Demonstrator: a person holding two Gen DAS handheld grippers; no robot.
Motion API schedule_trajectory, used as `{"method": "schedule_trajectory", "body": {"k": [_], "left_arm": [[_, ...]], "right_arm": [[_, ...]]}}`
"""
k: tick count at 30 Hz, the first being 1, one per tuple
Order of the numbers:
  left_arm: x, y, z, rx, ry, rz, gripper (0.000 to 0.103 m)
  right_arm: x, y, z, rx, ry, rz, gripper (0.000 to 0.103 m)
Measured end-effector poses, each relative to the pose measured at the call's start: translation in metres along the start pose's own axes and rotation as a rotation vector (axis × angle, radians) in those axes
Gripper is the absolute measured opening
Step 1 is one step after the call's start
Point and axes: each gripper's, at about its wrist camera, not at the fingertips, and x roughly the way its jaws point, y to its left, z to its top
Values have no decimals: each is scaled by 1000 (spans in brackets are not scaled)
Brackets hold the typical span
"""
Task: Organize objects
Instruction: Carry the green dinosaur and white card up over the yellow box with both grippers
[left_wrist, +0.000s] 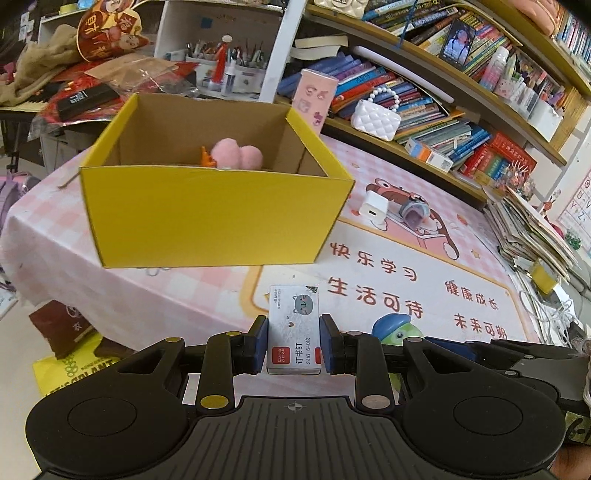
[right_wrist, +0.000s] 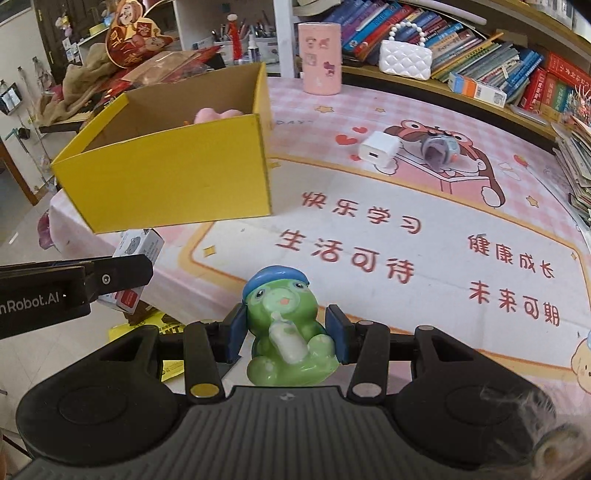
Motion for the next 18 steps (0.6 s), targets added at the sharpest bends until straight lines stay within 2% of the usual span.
{"method": "schedule_trajectory", "body": {"k": [18], "left_arm": [[-47,41,-12,-18,-77,25,27]], "right_arm": [[-16,57,-10,-64,-41,31,44]]}}
